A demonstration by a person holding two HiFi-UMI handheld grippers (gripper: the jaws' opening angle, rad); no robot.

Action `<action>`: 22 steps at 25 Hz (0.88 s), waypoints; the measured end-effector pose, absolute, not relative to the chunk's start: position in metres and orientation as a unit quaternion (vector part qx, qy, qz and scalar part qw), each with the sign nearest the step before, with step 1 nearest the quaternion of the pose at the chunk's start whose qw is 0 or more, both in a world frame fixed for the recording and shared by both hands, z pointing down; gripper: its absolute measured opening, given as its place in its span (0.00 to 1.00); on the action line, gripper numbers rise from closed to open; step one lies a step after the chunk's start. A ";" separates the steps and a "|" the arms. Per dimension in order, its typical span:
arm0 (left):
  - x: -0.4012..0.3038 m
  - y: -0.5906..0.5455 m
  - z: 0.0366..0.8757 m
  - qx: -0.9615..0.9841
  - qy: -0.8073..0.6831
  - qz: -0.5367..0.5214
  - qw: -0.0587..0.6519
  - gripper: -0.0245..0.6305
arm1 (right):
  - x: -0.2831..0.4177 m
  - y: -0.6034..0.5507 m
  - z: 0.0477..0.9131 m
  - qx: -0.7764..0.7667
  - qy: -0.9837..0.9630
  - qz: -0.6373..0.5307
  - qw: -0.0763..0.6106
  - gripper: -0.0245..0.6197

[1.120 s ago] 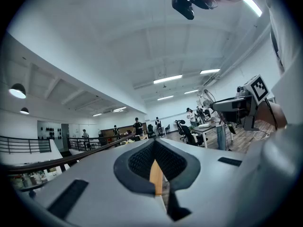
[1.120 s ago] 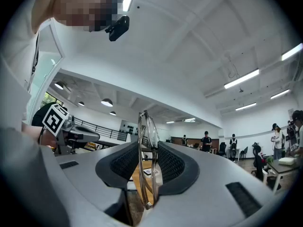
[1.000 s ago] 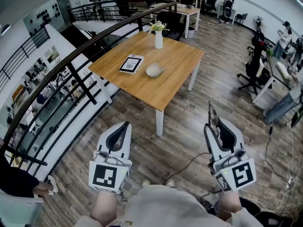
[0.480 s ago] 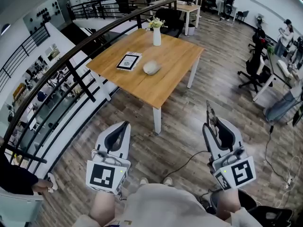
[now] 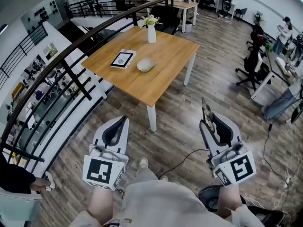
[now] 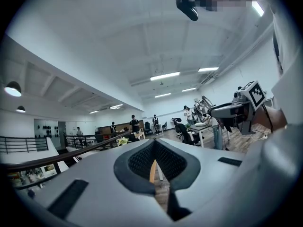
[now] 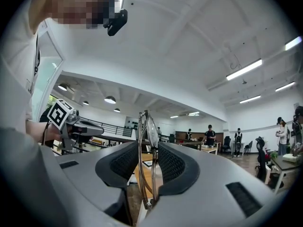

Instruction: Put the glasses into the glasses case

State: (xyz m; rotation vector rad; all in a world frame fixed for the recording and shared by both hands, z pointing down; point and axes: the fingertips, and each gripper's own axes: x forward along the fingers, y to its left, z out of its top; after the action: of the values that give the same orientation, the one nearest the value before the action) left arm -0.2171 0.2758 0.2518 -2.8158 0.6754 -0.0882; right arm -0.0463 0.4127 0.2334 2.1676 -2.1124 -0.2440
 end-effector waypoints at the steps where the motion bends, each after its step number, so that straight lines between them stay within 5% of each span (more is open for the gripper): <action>1: -0.214 0.275 0.255 -0.965 0.230 -0.033 0.124 0.06 | -0.044 0.411 0.235 0.712 -0.695 -0.081 0.054 0.26; 22: -0.153 0.143 0.290 -0.968 0.223 -0.068 0.094 0.06 | 0.020 0.275 0.281 0.705 -0.703 -0.030 0.091 0.26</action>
State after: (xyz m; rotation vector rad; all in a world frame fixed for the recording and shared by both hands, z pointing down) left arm -0.1526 0.1432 0.2901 -2.8721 0.6605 -0.2016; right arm 0.0197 0.2747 0.2805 2.0945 -2.0901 -0.0902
